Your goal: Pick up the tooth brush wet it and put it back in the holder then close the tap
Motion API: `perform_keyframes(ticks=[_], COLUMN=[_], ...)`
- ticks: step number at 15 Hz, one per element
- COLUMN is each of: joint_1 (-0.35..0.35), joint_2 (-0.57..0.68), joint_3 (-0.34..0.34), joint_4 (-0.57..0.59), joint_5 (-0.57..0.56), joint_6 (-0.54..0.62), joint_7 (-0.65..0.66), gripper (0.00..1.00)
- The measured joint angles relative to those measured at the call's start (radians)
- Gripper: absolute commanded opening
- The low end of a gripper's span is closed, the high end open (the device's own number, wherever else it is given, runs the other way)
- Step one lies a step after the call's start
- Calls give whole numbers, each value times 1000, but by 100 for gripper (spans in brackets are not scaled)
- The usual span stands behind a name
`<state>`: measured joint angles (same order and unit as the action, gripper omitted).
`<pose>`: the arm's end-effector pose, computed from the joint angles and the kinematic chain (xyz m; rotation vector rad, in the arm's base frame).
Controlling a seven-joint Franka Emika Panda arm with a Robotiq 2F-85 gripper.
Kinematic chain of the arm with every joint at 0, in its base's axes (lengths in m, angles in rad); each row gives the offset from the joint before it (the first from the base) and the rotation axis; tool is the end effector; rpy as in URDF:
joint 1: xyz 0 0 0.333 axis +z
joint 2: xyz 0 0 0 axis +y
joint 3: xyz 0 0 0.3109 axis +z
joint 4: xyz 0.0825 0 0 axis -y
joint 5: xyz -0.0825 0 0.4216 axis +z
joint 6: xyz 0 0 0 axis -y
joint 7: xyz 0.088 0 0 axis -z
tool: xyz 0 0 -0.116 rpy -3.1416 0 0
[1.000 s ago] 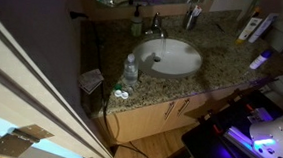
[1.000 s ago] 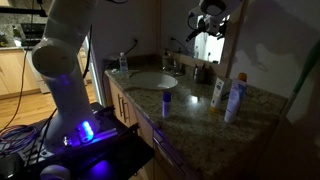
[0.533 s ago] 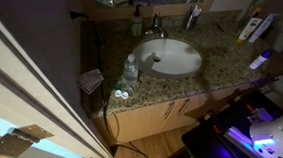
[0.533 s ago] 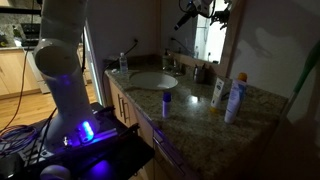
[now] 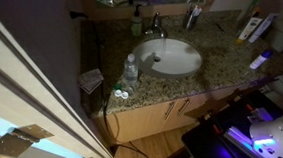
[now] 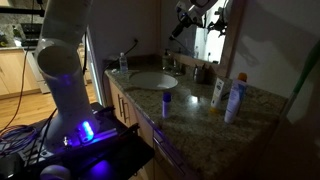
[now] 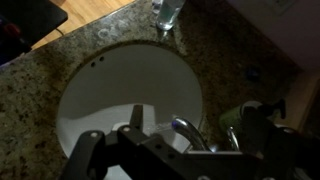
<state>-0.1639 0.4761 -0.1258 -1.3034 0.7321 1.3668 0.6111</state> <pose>0.6859 -0.0955 0.4532 -2.2147 1.0689 0.6450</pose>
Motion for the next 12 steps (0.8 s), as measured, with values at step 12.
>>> perform_keyframes(ticks=[12], joint_1=[95], joint_2=[78], joint_3=[47], joint_4=[25], joint_5=[-186], joint_6=[166], joint_7=[-195], gripper=[100])
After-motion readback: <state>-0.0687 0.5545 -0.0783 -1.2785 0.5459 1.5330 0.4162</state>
